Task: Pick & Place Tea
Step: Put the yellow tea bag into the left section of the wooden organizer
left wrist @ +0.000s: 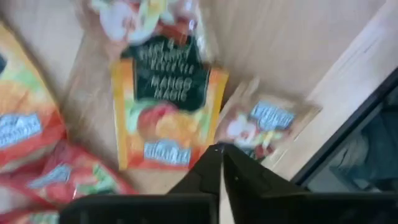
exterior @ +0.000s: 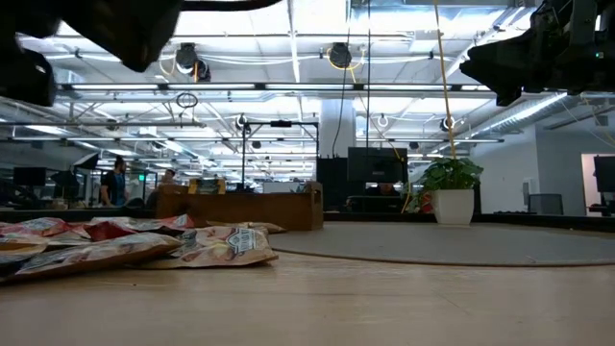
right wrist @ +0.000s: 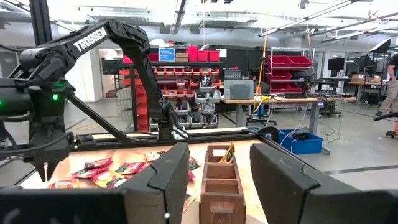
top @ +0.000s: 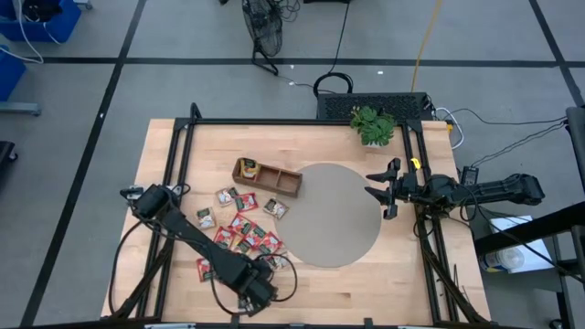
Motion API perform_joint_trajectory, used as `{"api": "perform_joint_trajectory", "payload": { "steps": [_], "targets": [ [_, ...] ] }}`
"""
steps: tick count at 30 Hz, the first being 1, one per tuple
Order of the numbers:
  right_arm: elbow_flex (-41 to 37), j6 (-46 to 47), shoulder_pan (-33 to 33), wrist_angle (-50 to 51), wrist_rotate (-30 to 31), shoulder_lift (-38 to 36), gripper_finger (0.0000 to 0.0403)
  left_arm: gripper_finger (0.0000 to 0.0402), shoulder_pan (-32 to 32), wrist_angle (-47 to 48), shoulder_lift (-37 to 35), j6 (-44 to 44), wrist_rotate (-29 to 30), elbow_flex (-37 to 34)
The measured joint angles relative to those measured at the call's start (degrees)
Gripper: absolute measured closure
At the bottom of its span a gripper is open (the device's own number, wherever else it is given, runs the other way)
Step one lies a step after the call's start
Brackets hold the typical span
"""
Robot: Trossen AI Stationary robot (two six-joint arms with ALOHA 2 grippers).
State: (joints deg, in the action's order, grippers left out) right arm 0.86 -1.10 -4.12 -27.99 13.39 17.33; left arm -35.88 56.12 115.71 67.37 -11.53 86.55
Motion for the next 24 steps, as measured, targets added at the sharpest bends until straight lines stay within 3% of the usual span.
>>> {"api": "perform_joint_trajectory", "payload": {
  "steps": [10, 14, 19, 24],
  "targets": [
    [0.0, 0.0, 0.0, 0.0, 0.01, 0.0, 0.0248, 0.0184, -1.02, 0.33, -0.01, 1.98, 3.63, -3.01],
    [-0.01, 0.0, 0.01, 0.0, 0.02, 0.0, 0.0248, 0.0136, -1.04, -0.66, 0.01, 1.9, 3.8, -5.28],
    [0.0, 0.0, 0.01, 0.02, 0.01, 0.0, 0.0248, 0.0119, -1.02, -4.45, -0.13, 2.83, 3.5, -9.21],
    [-0.01, 0.0, 0.01, 0.0, 0.0, 0.0, 0.0248, 0.0149, -0.97, -6.82, -0.45, 3.39, 2.48, -11.88]
  ]
}}
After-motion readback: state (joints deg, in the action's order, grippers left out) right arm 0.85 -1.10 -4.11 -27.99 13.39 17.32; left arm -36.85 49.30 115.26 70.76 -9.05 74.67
